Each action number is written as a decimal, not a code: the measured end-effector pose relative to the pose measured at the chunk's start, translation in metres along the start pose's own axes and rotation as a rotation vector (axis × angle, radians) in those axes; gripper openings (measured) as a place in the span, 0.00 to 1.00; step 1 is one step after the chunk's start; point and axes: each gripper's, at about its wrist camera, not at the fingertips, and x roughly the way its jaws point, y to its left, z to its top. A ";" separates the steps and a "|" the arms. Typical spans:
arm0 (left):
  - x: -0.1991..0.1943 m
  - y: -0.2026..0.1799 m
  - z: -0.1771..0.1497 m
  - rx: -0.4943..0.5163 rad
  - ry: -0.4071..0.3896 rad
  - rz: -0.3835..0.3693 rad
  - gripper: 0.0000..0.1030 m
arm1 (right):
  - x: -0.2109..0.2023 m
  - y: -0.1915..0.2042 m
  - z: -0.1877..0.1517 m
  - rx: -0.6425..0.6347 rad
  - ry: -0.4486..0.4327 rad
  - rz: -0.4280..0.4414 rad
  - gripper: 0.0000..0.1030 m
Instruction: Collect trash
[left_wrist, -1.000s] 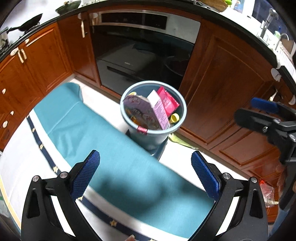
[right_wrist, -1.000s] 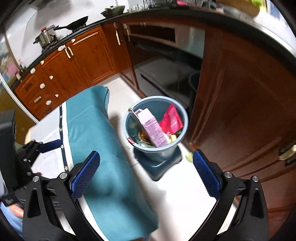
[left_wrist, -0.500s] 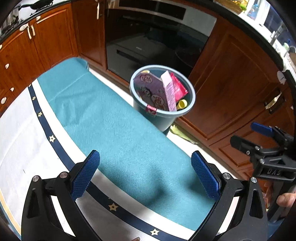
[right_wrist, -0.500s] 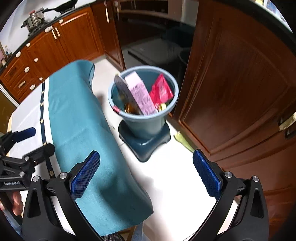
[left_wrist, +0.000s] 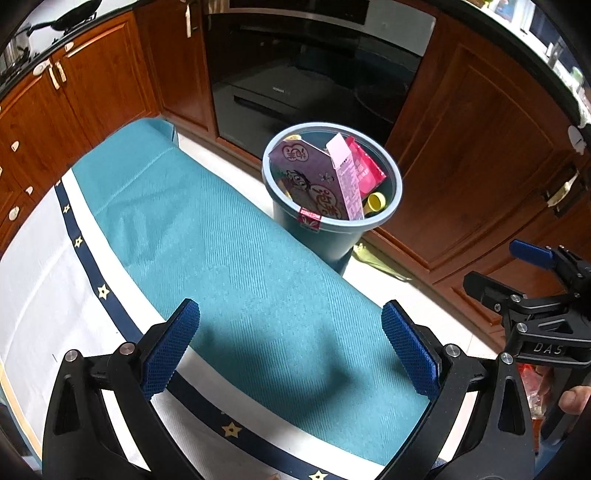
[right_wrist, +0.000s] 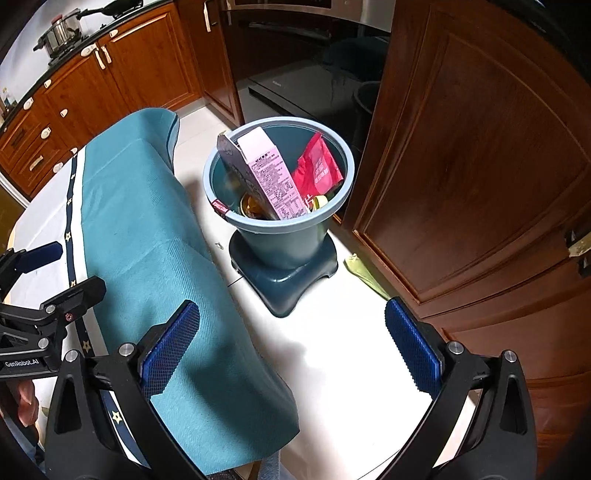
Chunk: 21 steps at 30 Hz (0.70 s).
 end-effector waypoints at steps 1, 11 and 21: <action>0.000 0.000 0.001 0.001 0.000 0.003 0.96 | -0.001 0.000 0.000 -0.001 -0.001 -0.002 0.94; 0.001 -0.006 0.004 0.024 -0.004 0.025 0.96 | 0.002 -0.001 0.003 0.001 0.006 -0.001 0.94; 0.001 -0.009 0.003 0.033 -0.004 0.036 0.96 | 0.002 0.001 0.001 0.001 0.007 -0.002 0.94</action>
